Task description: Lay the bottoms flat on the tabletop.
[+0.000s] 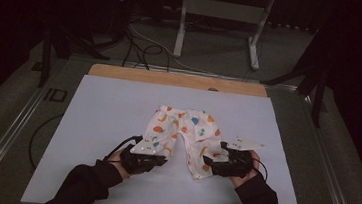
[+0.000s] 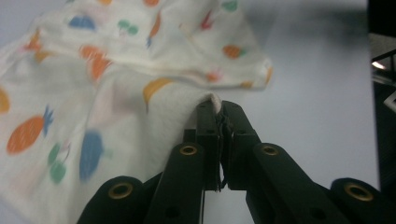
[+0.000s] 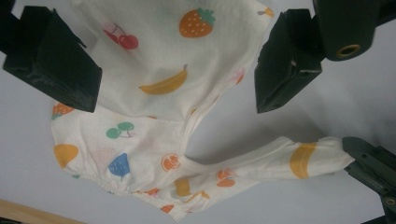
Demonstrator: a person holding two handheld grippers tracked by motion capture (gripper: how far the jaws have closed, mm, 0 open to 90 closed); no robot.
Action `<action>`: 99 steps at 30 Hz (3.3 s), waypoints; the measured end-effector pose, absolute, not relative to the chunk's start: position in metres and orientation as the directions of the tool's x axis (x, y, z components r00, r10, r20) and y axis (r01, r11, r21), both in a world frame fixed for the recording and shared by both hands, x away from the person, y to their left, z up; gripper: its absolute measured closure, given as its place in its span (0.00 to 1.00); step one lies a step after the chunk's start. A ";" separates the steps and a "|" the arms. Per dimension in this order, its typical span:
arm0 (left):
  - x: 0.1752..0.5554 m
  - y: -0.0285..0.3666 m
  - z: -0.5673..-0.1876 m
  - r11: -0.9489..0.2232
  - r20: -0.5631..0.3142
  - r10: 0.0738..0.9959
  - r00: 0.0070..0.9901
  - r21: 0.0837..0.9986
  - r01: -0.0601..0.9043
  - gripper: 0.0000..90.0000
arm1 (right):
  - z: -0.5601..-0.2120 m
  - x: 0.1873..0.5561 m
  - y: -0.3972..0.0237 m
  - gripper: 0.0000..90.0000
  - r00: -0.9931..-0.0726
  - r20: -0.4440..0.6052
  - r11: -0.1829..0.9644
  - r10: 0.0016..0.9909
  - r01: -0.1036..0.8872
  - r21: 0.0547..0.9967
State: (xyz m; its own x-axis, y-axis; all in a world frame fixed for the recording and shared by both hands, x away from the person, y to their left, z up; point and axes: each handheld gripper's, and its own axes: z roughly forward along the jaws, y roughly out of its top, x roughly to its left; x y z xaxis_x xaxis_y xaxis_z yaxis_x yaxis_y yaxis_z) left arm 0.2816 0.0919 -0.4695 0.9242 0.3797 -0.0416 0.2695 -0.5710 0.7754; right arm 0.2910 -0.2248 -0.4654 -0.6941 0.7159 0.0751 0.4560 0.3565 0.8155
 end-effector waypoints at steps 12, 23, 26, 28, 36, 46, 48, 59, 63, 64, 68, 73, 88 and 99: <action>0.276 0.108 -0.460 -0.525 -0.029 0.396 0.918 0.813 0.253 0.47 | -0.464 0.289 -0.225 0.17 -0.699 0.080 0.355 0.710 0.454 0.817; 0.260 0.151 -0.481 -0.582 -0.008 0.433 0.902 0.761 0.286 0.49 | -0.468 0.289 -0.221 0.17 -0.706 0.068 0.377 0.704 0.453 0.808; 0.258 0.156 -0.492 -0.607 -0.008 0.430 0.903 0.738 0.296 0.50 | -0.468 0.289 -0.221 0.17 -0.706 0.070 0.375 0.704 0.454 0.808; 0.257 0.155 -0.499 -0.628 -0.007 0.425 0.905 0.718 0.300 0.53 | -0.469 0.289 -0.221 0.17 -0.705 0.069 0.376 0.706 0.455 0.807; 0.265 0.143 -0.513 -0.677 0.029 0.419 0.908 0.676 0.291 0.55 | -0.468 0.289 -0.221 0.17 -0.707 0.069 0.379 0.703 0.455 0.806; 0.297 0.137 -0.518 -0.670 0.017 0.420 0.907 0.680 0.298 0.70 | -0.469 0.289 -0.220 0.17 -0.708 0.079 0.376 0.702 0.462 0.803; 0.303 0.137 -0.518 -0.660 -0.006 0.422 0.906 0.684 0.312 0.76 | -0.470 0.290 -0.221 0.17 -0.709 0.079 0.377 0.701 0.463 0.802; 0.292 0.144 -0.485 -0.677 0.030 0.435 0.900 0.670 0.305 0.96 | -0.468 0.289 -0.222 0.17 -0.708 0.080 0.371 0.702 0.459 0.807; 0.282 0.150 -0.467 -0.662 0.038 0.440 0.897 0.689 0.295 0.94 | -0.466 0.288 -0.221 0.17 -0.710 0.076 0.375 0.700 0.456 0.807; 0.280 0.153 -0.464 -0.651 0.037 0.439 0.898 0.702 0.290 0.92 | -0.466 0.288 -0.221 0.17 -0.709 0.077 0.372 0.701 0.455 0.809; 0.269 0.161 -0.455 -0.628 0.057 0.449 0.892 0.730 0.270 0.69 | -0.466 0.288 -0.221 0.17 -0.709 0.076 0.373 0.701 0.455 0.809; 0.264 0.181 -0.469 -0.633 0.052 0.465 0.884 0.717 0.291 0.54 | -0.465 0.287 -0.220 0.17 -0.715 0.075 0.377 0.695 0.451 0.809; 0.285 0.193 -0.509 -0.659 0.017 0.480 0.877 0.667 0.348 0.61 | -0.468 0.276 -0.188 0.17 -0.734 0.110 0.363 0.671 0.454 0.814; 0.292 0.186 -0.514 -0.668 -0.003 0.455 0.890 0.660 0.344 0.66 | -0.498 0.258 -0.124 0.50 -0.713 0.125 0.419 0.690 0.534 0.734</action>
State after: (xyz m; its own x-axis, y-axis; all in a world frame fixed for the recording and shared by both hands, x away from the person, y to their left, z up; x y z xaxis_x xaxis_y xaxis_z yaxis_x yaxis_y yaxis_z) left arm 0.2921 0.1859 -0.5140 0.8904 0.4552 -0.0032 0.3438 -0.6679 0.6601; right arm 0.2579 -0.1243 -0.4978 -0.7126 0.6904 0.1249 0.5345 0.4188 0.7341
